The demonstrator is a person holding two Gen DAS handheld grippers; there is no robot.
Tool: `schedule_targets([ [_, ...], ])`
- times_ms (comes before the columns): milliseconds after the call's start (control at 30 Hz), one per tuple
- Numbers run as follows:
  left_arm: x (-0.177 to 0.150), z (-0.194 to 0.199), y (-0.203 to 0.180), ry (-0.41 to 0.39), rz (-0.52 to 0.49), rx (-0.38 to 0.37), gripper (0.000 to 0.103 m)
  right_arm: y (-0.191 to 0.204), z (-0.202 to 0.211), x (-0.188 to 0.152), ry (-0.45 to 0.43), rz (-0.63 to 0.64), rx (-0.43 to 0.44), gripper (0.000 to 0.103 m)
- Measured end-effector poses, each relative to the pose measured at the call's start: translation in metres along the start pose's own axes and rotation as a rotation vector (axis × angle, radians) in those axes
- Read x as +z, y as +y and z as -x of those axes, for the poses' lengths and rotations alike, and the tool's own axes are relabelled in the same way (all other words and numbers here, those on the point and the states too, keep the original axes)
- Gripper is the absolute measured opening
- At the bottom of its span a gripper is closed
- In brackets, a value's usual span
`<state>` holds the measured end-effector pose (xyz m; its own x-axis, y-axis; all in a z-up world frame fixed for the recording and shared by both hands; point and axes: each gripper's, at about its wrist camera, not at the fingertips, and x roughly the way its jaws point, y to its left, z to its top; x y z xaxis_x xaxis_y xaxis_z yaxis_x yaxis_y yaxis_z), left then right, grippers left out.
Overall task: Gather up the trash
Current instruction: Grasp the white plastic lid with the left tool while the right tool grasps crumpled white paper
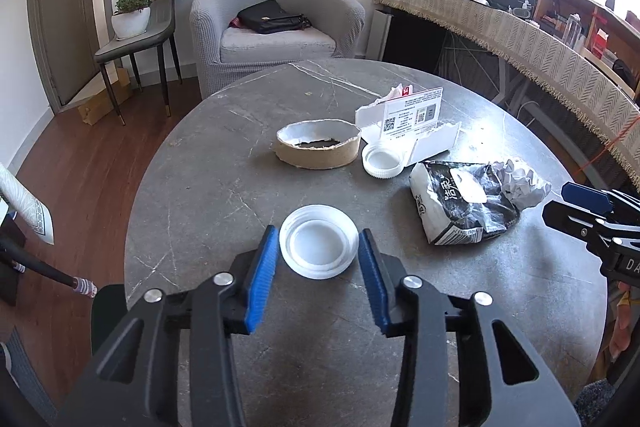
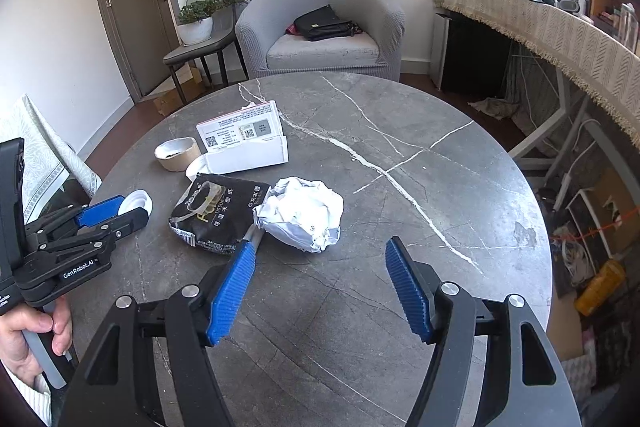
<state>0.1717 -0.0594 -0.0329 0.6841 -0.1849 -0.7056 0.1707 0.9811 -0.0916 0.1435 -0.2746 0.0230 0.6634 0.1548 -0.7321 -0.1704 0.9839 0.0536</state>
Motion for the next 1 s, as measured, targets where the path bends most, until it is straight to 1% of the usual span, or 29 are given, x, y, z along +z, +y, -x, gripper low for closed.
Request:
schedule_targets([
  [67,0.000,0.000,0.001,-0.002,0.007,-0.008,0.042,0.005,-0.002,0.000,0.003,0.030,-0.014,0.069],
  [200,0.000,0.002,0.005,-0.008,0.030,-0.032,0.042,0.010,-0.011,0.002,0.020,0.045,-0.015,0.069],
  [300,-0.001,0.004,0.007,-0.010,0.044,-0.050,0.042,0.014,-0.014,0.002,0.022,0.084,-0.052,0.069],
  [500,-0.001,0.011,0.012,-0.015,0.063,-0.076,0.042,0.013,-0.023,0.005,0.036,0.075,-0.038,0.069],
  [633,-0.001,0.017,0.019,-0.026,0.064,-0.065,0.042,0.013,-0.027,0.010,0.032,0.061,-0.029,0.069],
  [800,-0.002,0.026,0.028,-0.037,0.064,-0.050,0.042,0.022,-0.033,0.014,0.032,0.068,-0.017,0.068],
  [867,-0.002,0.029,0.032,-0.042,0.067,-0.047,0.042,0.025,-0.034,0.015,0.034,0.066,-0.010,0.062],
  [900,-0.002,0.031,0.034,-0.045,0.068,-0.043,0.042,0.026,-0.036,0.015,0.036,0.065,-0.009,0.061],
  [967,-0.002,0.036,0.038,-0.050,0.073,-0.038,0.042,0.027,-0.039,0.016,0.051,0.064,-0.018,0.054],
  [1000,-0.001,0.038,0.041,-0.054,0.076,-0.037,0.042,0.026,-0.040,0.015,0.059,0.057,-0.018,0.053],
])
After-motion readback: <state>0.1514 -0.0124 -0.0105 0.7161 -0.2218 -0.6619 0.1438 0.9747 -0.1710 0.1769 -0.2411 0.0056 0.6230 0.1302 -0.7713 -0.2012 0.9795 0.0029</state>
